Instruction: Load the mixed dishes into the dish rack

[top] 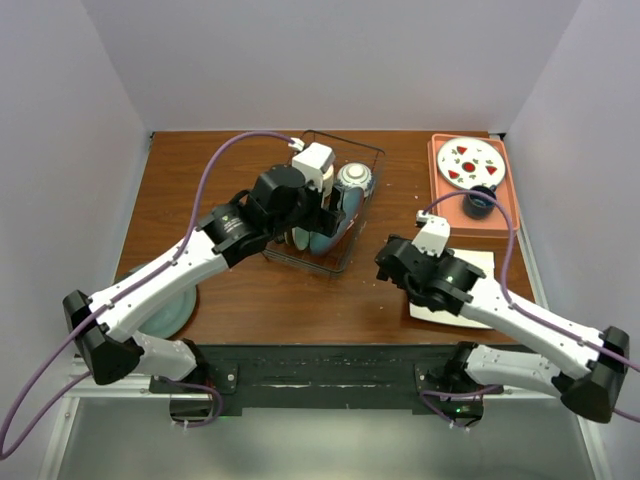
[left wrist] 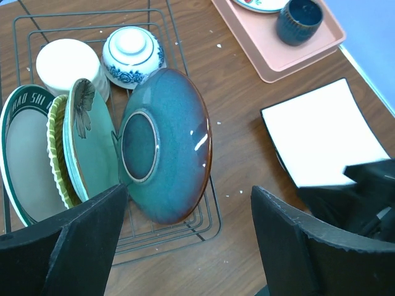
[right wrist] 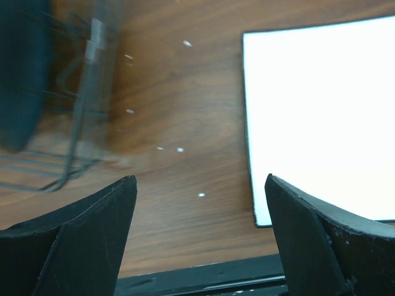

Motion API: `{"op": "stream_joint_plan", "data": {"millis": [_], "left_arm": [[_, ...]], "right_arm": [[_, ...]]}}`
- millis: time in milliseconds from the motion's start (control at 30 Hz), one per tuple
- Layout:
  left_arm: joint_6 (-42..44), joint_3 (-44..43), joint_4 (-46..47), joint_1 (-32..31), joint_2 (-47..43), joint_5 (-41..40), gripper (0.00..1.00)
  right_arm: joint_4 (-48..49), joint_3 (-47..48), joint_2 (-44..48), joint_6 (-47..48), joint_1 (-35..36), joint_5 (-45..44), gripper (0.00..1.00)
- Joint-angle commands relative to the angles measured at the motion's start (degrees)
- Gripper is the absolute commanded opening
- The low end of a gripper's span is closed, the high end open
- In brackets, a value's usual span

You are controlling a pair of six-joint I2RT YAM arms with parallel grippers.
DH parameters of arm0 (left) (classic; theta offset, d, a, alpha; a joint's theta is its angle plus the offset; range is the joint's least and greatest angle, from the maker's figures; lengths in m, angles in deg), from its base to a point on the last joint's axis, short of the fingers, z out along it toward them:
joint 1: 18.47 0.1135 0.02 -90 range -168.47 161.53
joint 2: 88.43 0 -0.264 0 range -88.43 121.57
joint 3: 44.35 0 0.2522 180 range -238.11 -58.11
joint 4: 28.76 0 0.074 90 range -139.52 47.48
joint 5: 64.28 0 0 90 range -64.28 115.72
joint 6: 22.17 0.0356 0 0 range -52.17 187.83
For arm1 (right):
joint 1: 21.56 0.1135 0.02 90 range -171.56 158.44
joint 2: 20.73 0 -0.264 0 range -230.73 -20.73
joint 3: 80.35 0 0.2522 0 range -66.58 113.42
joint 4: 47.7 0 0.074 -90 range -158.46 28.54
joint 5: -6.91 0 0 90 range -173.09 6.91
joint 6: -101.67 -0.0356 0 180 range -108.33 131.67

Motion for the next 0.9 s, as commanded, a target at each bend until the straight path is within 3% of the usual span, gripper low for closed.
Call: {"op": "stream_joint_plan", "data": {"millis": [0,300,533,867], "left_arm": [[0.37,2.46,2.98,0.08,-4.24,1.47,0.86],[-1.03,6.59,1.93,0.08,-9.17,-1.17,0.88],[-1.82,9.57,1.13,0.17,-13.12,-3.54,0.89],[-2.09,10.63,0.87,0.17,-15.24,-4.95,0.91]], "right_arm": [[-1.5,-1.57,-5.55,0.69,-2.49,1.06,0.88],[-2.55,-3.42,-21.0,-2.56,-3.64,-1.58,0.87],[-4.31,0.01,-33.32,-5.73,-3.64,-3.6,0.79],[-10.28,2.03,-40.98,-13.63,-3.55,-7.64,0.62]]}}
